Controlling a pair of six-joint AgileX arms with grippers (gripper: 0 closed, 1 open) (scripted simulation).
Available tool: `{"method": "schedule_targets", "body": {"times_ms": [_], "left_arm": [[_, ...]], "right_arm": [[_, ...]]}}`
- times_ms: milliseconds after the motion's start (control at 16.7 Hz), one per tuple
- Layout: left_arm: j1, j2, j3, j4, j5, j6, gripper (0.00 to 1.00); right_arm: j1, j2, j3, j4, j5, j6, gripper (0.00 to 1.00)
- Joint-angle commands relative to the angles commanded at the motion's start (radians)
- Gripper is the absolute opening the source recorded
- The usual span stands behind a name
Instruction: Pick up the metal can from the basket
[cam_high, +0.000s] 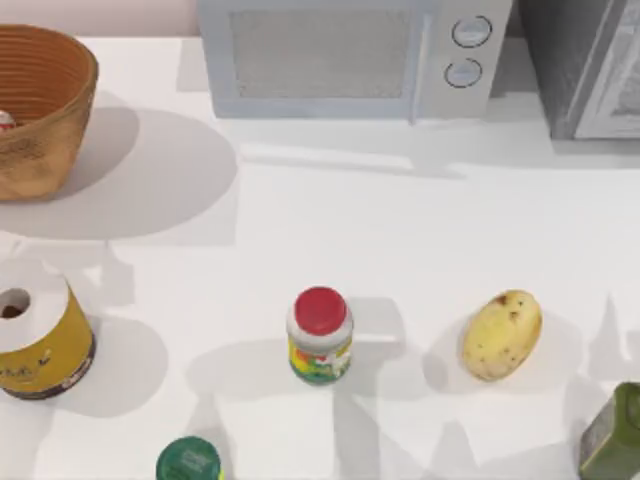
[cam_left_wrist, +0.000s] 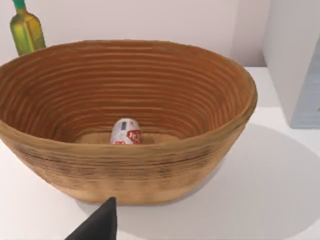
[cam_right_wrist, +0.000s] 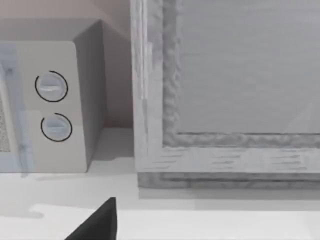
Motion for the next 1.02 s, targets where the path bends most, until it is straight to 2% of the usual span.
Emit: {"method": "schedule_targets", "body": {"times_ms": [720, 1020], "left_arm": [[0.075, 1.243, 1.243, -0.696, 0.037, 0.084, 1.0], [0.105, 1.682, 1.681, -0.951, 0.047, 0.132, 1.0]], "right_arm": [[0.0, 0.0, 0.0, 0.0, 0.0, 0.0, 1.0], [0.0, 0.0, 0.0, 0.0, 0.0, 0.0, 1.0]]}}
